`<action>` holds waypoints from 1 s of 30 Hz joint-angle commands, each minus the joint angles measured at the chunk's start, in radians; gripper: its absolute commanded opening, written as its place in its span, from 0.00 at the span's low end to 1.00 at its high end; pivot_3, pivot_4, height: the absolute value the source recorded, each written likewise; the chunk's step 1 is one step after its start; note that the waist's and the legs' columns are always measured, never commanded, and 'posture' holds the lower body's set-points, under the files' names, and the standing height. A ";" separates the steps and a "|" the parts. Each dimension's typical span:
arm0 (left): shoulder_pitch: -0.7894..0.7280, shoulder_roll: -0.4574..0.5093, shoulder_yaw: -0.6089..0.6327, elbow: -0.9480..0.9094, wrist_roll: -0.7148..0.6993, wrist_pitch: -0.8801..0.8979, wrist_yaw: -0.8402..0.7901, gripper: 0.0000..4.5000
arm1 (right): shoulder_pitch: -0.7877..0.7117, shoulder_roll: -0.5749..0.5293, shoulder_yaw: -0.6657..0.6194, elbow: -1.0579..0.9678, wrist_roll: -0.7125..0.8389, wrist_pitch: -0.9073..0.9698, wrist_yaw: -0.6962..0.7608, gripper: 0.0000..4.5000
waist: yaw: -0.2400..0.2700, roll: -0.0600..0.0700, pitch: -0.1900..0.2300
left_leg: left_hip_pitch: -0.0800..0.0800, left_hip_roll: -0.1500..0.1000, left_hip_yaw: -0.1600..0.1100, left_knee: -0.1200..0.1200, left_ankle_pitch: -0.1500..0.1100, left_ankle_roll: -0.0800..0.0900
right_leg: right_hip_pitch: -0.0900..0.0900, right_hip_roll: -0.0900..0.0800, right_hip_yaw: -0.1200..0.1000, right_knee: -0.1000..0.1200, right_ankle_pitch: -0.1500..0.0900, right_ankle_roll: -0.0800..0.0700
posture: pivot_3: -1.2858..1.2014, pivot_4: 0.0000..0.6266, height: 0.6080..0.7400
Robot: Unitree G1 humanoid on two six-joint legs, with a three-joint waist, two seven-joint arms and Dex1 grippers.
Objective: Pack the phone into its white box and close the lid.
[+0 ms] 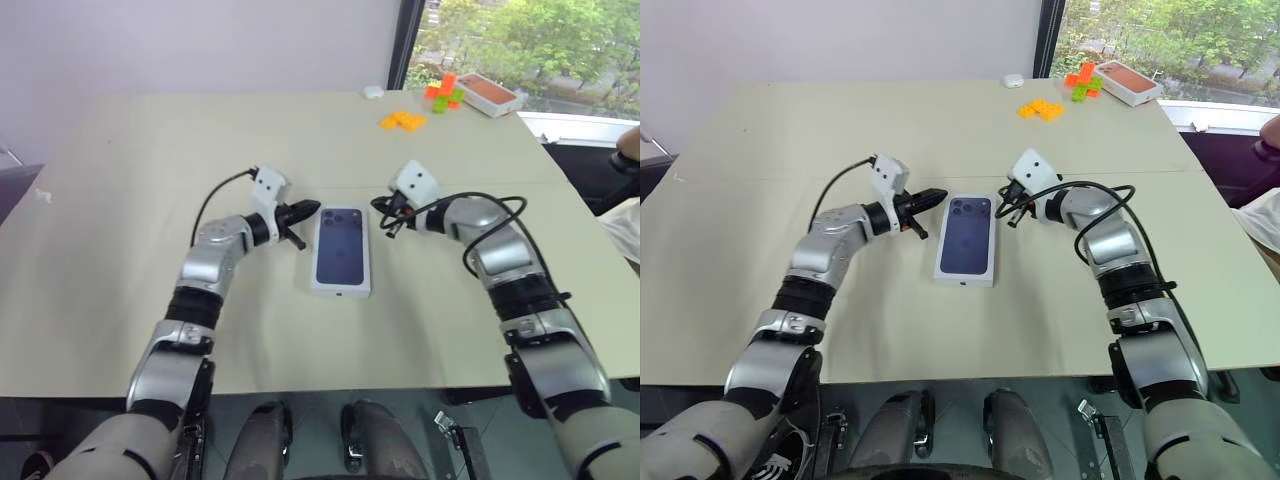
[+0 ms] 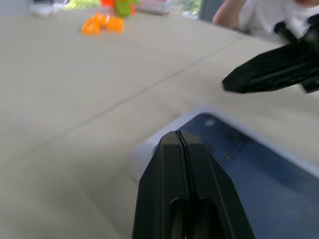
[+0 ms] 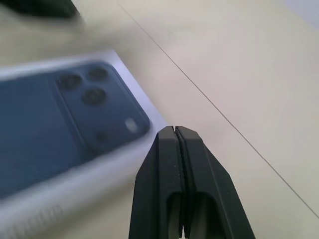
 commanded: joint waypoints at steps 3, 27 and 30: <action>-0.028 0.007 -0.055 0.081 0.073 -0.014 -0.019 0.00 | 0.004 0.001 0.051 0.006 -0.062 -0.033 0.011 0.01 | -0.001 0.000 0.000 | 0.000 -0.001 0.000 0.000 0.000 0.000 | 0.000 -0.001 0.000 0.000 0.000 0.001 | 0.52 0.24 1.00; 0.278 0.226 -0.130 -0.488 -0.091 0.368 -0.358 0.00 | 0.259 -0.189 0.108 -0.546 0.181 0.389 0.444 0.01 | 0.001 0.001 -0.001 | 0.019 0.001 -0.001 -0.009 0.000 0.001 | 0.019 -0.002 0.000 -0.011 0.000 -0.004 | 0.52 0.24 1.00; 0.276 0.215 -0.093 -0.498 -0.122 0.401 -0.326 0.00 | 0.233 -0.162 0.085 -0.501 0.181 0.397 0.398 0.01 | 0.001 0.001 -0.001 | 0.018 0.001 -0.001 -0.009 0.000 0.001 | 0.018 -0.002 0.000 -0.011 0.000 -0.004 | 0.52 0.24 1.00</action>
